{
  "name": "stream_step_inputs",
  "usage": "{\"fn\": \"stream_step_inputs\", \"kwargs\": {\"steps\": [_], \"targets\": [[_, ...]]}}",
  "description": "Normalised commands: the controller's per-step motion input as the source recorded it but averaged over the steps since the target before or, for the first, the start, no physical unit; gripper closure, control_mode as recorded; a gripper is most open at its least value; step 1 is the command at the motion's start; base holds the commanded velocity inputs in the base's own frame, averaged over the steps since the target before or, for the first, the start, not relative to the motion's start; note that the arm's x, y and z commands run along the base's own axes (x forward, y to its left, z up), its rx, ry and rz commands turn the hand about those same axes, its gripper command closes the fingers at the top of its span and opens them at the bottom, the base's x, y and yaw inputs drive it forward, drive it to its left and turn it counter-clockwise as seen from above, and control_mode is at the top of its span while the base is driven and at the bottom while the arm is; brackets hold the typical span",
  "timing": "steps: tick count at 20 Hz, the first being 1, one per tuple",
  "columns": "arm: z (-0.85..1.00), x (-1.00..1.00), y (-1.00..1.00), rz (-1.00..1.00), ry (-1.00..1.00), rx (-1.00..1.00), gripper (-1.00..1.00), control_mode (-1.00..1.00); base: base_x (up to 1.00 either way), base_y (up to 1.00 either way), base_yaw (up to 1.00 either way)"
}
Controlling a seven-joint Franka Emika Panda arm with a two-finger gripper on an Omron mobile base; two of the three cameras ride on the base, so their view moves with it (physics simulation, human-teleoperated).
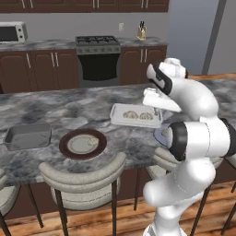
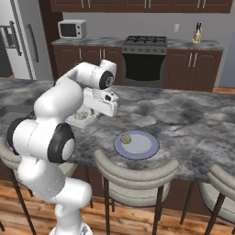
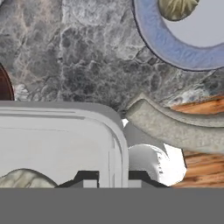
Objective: Place two dumplings into each of the tupperware containers and then place the containers in the fridge.
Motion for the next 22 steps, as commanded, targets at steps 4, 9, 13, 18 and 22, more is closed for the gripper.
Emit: {"fn": "stream_step_inputs", "kwargs": {"steps": [4,9,13,18,22], "targets": [[0.19,-1.0,0.37,-0.41,0.02,0.0,1.0,-1.0,0.0,0.0,0.0],[0.02,-0.95,0.33,-0.47,0.01,-0.11,1.0,-1.0,0.0,0.0,0.0],[0.0,-0.65,0.12,-0.47,0.03,-0.12,1.0,-1.0,0.0,0.0,0.0],[0.0,-0.5,0.0,-0.48,0.03,-0.04,1.0,-1.0,0.0,0.0,0.0],[0.04,-0.3,0.0,-0.46,0.04,-0.07,1.0,-1.0,0.0,0.0,0.0]]}}
